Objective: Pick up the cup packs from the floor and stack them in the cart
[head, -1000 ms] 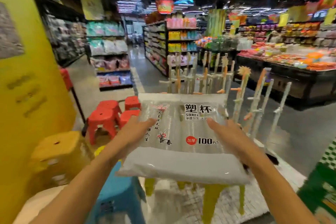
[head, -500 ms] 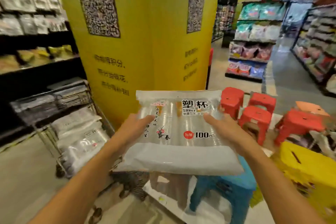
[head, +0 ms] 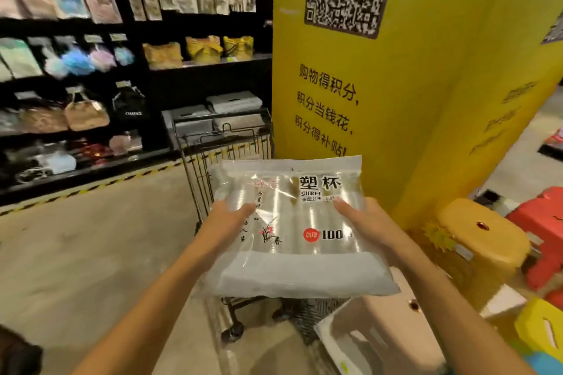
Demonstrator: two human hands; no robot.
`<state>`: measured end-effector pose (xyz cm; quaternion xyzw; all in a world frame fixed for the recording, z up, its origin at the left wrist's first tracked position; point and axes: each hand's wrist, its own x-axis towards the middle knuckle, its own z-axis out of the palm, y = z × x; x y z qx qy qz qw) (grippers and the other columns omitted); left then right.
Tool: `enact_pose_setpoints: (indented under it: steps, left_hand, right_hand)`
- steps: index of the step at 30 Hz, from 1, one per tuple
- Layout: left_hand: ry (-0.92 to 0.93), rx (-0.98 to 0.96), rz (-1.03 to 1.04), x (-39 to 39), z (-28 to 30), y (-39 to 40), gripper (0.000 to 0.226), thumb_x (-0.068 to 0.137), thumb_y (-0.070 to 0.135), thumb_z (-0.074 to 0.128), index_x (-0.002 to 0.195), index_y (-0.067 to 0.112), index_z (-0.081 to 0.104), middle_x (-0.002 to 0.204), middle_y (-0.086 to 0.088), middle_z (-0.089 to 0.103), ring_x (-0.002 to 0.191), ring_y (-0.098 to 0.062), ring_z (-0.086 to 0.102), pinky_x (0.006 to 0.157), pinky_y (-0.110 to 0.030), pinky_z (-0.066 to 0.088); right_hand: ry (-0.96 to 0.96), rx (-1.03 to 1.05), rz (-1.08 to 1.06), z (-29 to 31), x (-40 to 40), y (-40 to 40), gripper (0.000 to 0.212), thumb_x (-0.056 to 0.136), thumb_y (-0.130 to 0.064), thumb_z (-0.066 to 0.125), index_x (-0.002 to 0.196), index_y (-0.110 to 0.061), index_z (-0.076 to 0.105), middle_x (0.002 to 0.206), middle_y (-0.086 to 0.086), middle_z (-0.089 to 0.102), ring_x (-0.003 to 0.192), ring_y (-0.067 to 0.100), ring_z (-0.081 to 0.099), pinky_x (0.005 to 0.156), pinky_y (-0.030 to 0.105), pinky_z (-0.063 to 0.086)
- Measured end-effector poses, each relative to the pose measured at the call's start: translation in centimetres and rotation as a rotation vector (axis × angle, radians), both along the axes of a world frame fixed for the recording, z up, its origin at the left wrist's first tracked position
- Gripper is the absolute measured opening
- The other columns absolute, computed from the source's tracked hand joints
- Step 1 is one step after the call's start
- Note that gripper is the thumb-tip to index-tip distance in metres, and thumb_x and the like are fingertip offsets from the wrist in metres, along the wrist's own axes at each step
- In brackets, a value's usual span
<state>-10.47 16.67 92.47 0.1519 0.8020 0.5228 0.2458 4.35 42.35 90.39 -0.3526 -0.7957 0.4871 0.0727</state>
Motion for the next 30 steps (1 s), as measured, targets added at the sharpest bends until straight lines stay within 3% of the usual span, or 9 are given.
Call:
enact_pose_setpoints:
  steps: [2,4,7,10,14,19,21,26,30]
  left_hand:
    - [-0.006,-0.022,0.068,-2.6,-1.7,0.7,0.087,0.085,0.065,0.057,0.157,0.024,0.032,0.158,-0.005,0.037,0.134,-0.031,0.049,0.108,-0.052,0.044]
    - [-0.009,-0.04,0.13,-5.9,-4.4,1.8,0.089,0.076,0.07,0.057,0.15,0.023,0.045,0.151,-0.009,0.048,0.129,-0.032,0.055,0.106,-0.056,0.047]
    - [-0.077,-0.085,0.237,-11.0,-9.0,3.7,0.092,0.071,0.074,0.06,0.142,0.017,0.052,0.144,-0.013,0.056,0.127,-0.034,0.058,0.104,-0.054,0.049]
    - [-0.123,-0.096,0.35,-13.8,-9.9,6.0,0.086,0.086,0.065,0.061,0.148,0.011,0.037,0.141,0.0,0.048,0.12,-0.027,0.054,0.099,-0.044,0.047]
    - [-0.139,-0.15,0.445,-18.5,-13.9,8.4,0.076,0.097,0.051,0.06,0.153,0.012,0.026,0.137,0.002,0.04,0.115,-0.019,0.044,0.093,-0.036,0.036]
    - [-0.152,-0.222,0.494,-23.3,-19.7,9.9,0.079,0.097,0.056,0.059,0.156,0.018,0.024,0.154,-0.001,0.039,0.13,-0.023,0.047,0.098,-0.038,0.039]
    - [-0.144,-0.207,0.484,-24.2,-22.8,10.6,0.072,0.098,0.052,0.06,0.155,0.021,0.029,0.148,0.007,0.041,0.134,-0.021,0.046,0.1,-0.036,0.039]
    - [-0.16,-0.203,0.388,-23.9,-29.8,11.6,0.073,0.1,0.047,0.059,0.159,0.033,0.02,0.142,0.022,0.028,0.134,-0.006,0.032,0.111,-0.034,0.028]
    - [-0.18,-0.194,0.41,-23.7,-32.3,11.3,0.066,0.099,0.039,0.063,0.153,0.041,0.025,0.138,0.03,0.037,0.117,0.009,0.045,0.109,-0.032,0.031]
  right_hand:
    - [-0.016,0.01,0.067,-4.2,-4.6,3.3,0.111,0.061,-0.103,0.058,0.141,-0.026,0.057,0.137,-0.003,0.068,0.117,0.022,0.07,0.098,0.052,0.058]
    - [-0.039,-0.017,0.12,-6.6,-8.9,5.1,0.118,0.06,-0.105,0.054,0.144,-0.022,0.054,0.141,-0.002,0.064,0.122,0.025,0.066,0.101,0.052,0.056]
    - [-0.066,0.006,0.156,-7.9,-14.3,6.2,0.129,0.058,-0.107,0.051,0.145,-0.011,0.051,0.133,0.0,0.061,0.112,0.02,0.062,0.098,0.051,0.056]
    - [-0.107,-0.027,0.231,-9.6,-20.0,7.8,0.115,0.071,-0.099,0.054,0.148,-0.014,0.048,0.141,-0.005,0.056,0.118,0.02,0.06,0.102,0.048,0.053]
    - [-0.169,-0.097,0.26,-12.5,-26.8,9.6,0.095,0.095,-0.07,0.058,0.157,-0.006,0.025,0.157,0.014,0.044,0.136,0.034,0.051,0.104,0.042,0.044]
    - [-0.222,-0.124,0.297,-19.1,-33.0,10.8,0.1,0.091,-0.077,0.055,0.159,-0.013,0.021,0.166,0.015,0.036,0.144,0.037,0.047,0.114,0.052,0.042]
    - [-0.243,-0.15,0.281,-22.1,-33.9,11.0,0.097,0.092,-0.076,0.056,0.16,-0.016,0.021,0.165,0.012,0.037,0.144,0.036,0.047,0.113,0.053,0.041]
    - [-0.317,-0.153,0.245,-28.7,-33.7,10.7,0.094,0.098,-0.063,0.058,0.164,-0.009,0.019,0.169,0.011,0.033,0.151,0.031,0.039,0.119,0.046,0.034]
    - [-0.292,-0.193,0.187,-31.2,-33.0,9.7,0.084,0.102,-0.052,0.061,0.163,-0.011,0.021,0.166,0.004,0.035,0.142,0.015,0.039,0.12,0.037,0.032]
